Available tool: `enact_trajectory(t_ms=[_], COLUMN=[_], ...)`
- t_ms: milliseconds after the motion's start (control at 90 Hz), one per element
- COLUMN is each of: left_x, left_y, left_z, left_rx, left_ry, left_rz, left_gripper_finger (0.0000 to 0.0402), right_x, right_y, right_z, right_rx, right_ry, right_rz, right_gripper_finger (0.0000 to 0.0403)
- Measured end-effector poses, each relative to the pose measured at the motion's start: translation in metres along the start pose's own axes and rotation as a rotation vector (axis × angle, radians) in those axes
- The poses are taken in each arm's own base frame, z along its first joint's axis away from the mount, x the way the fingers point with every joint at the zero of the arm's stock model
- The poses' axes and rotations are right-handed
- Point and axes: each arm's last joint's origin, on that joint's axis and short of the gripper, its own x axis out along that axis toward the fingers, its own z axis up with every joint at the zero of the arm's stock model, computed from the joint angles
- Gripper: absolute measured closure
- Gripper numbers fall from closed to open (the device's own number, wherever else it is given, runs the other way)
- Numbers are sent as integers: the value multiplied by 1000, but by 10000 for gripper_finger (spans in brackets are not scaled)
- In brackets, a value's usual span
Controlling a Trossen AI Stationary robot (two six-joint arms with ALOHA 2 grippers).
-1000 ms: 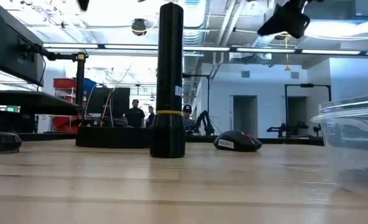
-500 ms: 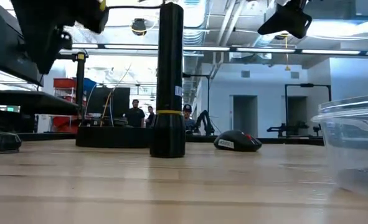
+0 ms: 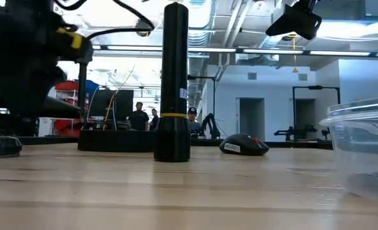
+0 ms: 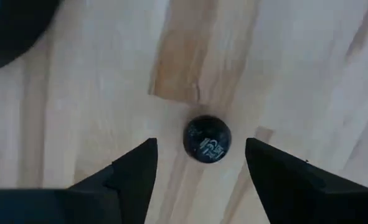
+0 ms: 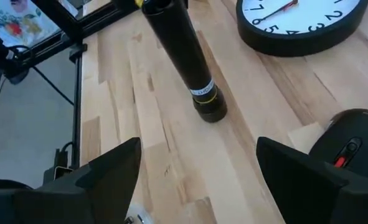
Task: Insert battery
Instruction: Close the black flashlight battery compartment
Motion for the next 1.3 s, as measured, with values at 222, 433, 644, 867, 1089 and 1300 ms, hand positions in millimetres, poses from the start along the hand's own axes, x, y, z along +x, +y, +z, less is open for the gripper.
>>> enact_trajectory(t_ms=[222,433,644,867,1089,1300], left_x=[14,15,23,39,42,41], left_y=[2,-3,-11,-16,-16,-16], left_z=[-5,-8,-13,-14,-14,-14], left_rx=[97,164,204,206,190,191], left_ry=[-32,-48,-15,40,48,47], left_rz=[-22,-45,-39,-11,-5,-2], left_gripper_finger=[191,191,191,191,195,261], right_x=[0,0,0,0,0,0], right_y=[0,0,0,0,0,0], right_z=[0,0,0,0,0,0], right_rx=[0,1,5,8,8,8], right_ry=[-2,-2,-3,-4,-3,-4], right_rz=[-4,-5,-7,-7,-7,-7], right_gripper_finger=[97,97,97,97,97,97])
